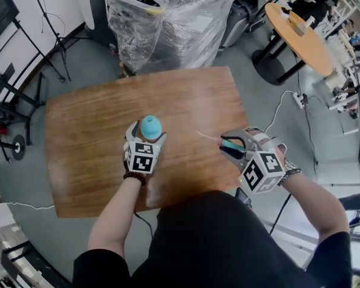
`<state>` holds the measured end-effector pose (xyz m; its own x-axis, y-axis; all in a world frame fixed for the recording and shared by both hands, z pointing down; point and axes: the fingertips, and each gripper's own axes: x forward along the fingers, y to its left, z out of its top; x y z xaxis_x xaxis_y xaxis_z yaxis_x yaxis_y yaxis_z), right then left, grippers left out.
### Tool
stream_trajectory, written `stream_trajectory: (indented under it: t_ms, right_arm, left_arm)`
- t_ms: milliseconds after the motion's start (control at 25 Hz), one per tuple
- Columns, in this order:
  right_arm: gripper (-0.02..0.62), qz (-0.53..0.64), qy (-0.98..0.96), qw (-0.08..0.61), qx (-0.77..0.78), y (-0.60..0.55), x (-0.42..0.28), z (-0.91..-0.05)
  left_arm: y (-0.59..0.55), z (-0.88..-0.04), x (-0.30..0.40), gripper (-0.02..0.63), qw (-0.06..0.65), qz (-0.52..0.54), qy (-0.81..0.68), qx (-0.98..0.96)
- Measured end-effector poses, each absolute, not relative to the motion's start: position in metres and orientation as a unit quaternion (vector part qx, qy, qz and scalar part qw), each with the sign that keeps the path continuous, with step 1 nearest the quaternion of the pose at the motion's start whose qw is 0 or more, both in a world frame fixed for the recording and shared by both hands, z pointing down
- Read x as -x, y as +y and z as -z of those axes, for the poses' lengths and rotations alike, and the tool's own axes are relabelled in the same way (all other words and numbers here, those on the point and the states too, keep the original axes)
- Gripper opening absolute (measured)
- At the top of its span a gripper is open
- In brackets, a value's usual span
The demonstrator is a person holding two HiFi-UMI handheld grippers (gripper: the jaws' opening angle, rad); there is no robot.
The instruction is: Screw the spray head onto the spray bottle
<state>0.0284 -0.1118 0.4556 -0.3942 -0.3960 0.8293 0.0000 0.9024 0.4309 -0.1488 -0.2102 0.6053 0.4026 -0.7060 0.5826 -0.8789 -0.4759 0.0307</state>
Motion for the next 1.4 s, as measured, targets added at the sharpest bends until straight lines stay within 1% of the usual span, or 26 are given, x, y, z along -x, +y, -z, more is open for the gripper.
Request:
stream_trajectory:
  t_ms: [320,400,480,520,680,840,1400]
  right_arm:
    - [0.118,0.172,-0.822,0.527,-0.129,-0.108,-0.032,-0.441]
    - [0.118,0.171,-0.824,0.524,-0.129,-0.108,-0.031,-0.436]
    - [0.118,0.17,-0.827,0.52,-0.128,-0.107,-0.03,-0.43]
    - [0.117,0.17,-0.829,0.517,-0.128,-0.106,-0.029,-0.427]
    - [0.118,0.172,-0.834,0.509,-0.125,-0.106,-0.025,-0.416]
    - [0.118,0.169,-0.841,0.499,-0.123,-0.106,-0.024,-0.401]
    - [0.117,0.171,-0.859,0.471,-0.11,-0.087,-0.02,-0.366]
  left_arm:
    - [-0.213,-0.634,0.148,0.481,0.18,-0.281,-0.481,-0.811]
    - [-0.213,-0.638,0.15,0.461,0.178,-0.288,-0.483,-0.807]
    - [-0.212,-0.639,0.152,0.399,0.172,-0.293,-0.486,-0.805]
    - [-0.212,-0.639,0.152,0.387,0.169,-0.295,-0.486,-0.805]
    - [-0.208,-0.637,0.153,0.38,0.156,-0.308,-0.478,-0.807]
    - [-0.198,-0.623,0.14,0.376,0.114,-0.338,-0.452,-0.818]
    - [-0.163,-0.594,0.087,0.374,-0.083,-0.463,-0.347,-0.811]
